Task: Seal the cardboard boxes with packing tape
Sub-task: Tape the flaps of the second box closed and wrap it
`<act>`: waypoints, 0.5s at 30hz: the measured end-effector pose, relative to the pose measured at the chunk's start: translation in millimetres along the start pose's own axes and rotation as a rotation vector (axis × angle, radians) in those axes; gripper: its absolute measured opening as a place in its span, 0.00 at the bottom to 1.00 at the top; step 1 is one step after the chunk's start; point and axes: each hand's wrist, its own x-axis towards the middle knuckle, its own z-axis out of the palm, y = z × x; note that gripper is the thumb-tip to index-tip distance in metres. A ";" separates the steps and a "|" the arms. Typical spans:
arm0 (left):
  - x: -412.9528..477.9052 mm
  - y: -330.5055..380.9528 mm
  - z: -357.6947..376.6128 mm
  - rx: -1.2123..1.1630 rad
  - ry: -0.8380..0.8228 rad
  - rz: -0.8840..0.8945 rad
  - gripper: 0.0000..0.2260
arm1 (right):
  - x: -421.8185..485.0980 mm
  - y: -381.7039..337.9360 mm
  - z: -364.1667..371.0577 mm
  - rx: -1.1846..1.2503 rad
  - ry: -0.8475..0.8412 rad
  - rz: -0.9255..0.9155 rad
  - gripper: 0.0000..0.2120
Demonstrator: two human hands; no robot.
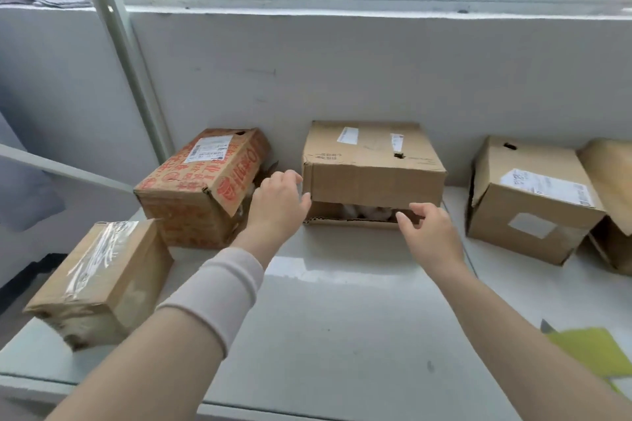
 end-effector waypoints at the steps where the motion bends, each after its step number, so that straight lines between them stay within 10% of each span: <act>1: 8.6 3.7 8.4 0.079 -0.010 0.002 0.17 | 10.9 12.4 -10.1 -0.096 0.033 -0.012 0.19; 9: 69.6 -15.7 39.1 0.337 -0.061 0.006 0.28 | 95.3 63.2 -32.7 -0.661 0.103 -0.249 0.20; 15: 108.8 -21.1 45.4 -0.195 -0.130 -0.219 0.19 | 133.5 64.4 -30.1 -0.187 0.104 -0.131 0.18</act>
